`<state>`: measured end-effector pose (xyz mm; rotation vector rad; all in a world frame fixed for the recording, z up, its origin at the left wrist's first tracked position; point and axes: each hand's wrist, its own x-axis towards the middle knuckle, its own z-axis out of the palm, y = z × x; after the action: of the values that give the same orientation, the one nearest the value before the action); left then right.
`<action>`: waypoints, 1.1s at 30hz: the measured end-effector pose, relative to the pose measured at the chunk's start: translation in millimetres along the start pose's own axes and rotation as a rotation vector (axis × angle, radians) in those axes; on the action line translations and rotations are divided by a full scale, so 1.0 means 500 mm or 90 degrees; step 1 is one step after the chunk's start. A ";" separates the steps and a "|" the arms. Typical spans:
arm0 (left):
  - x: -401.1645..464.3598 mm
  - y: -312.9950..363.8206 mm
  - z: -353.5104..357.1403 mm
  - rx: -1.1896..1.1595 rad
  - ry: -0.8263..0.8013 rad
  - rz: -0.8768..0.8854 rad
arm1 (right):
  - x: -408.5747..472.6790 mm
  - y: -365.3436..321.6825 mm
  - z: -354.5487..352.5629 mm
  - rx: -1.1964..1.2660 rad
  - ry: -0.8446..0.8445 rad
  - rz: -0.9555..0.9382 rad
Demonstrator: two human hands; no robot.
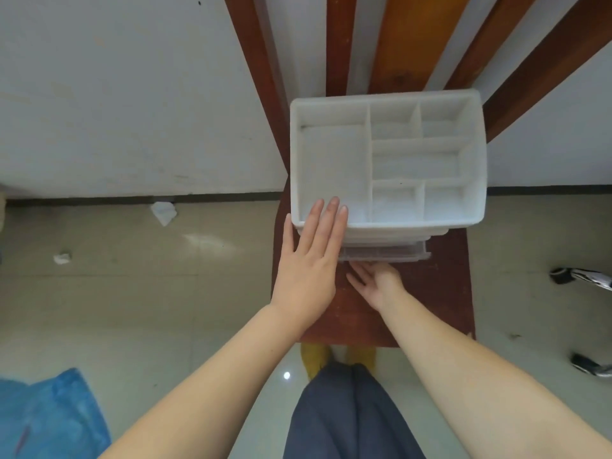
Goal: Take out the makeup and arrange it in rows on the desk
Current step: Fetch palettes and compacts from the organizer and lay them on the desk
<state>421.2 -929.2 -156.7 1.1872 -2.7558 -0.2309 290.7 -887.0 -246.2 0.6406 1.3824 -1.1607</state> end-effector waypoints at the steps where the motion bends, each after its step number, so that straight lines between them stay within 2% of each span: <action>1: 0.000 -0.002 0.000 0.003 -0.006 0.001 | -0.006 0.013 -0.013 0.002 -0.001 0.009; 6: -0.002 0.000 0.001 0.010 -0.012 -0.002 | -0.047 0.074 -0.091 0.030 0.013 0.067; 11: 0.004 0.008 -0.006 0.008 -0.002 -0.012 | -0.071 0.106 -0.140 -0.008 -0.048 0.103; 12: 0.005 0.008 -0.010 0.014 -0.002 -0.016 | -0.076 0.101 -0.140 -0.054 -0.064 0.114; 14: -0.003 0.009 -0.017 0.027 0.001 0.004 | -0.092 0.080 -0.133 -0.242 -0.094 0.120; 16: -0.036 0.013 -0.009 0.017 0.007 0.121 | -0.115 0.045 -0.122 -0.489 -0.122 0.080; 18: -0.079 0.025 0.016 -0.012 -0.041 0.279 | -0.129 0.001 -0.123 -0.681 -0.126 -0.050; 20: -0.101 0.033 0.054 -0.046 -0.161 0.329 | -0.128 -0.041 -0.130 -0.853 -0.076 -0.268; 22: -0.086 0.037 0.087 -0.089 -0.286 0.189 | -0.108 -0.069 -0.136 -1.069 -0.034 -0.483; 23: -0.071 0.037 0.105 -0.091 -0.333 0.104 | -0.093 -0.074 -0.137 -1.158 -0.049 -0.542; 25: -0.043 0.035 0.141 -0.059 -0.385 -0.012 | -0.056 -0.078 -0.135 -1.288 -0.108 -0.572; 29: -0.005 0.029 0.204 0.075 -0.418 -0.053 | 0.002 -0.083 -0.117 -1.476 -0.090 -0.611; 33: 0.013 0.020 0.228 0.130 -0.422 -0.056 | 0.031 -0.079 -0.103 -1.499 -0.042 -0.642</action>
<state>388.8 -917.1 -266.1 1.5075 -3.3557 -0.4287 231.3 -858.6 -258.1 -1.8222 1.9061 0.4236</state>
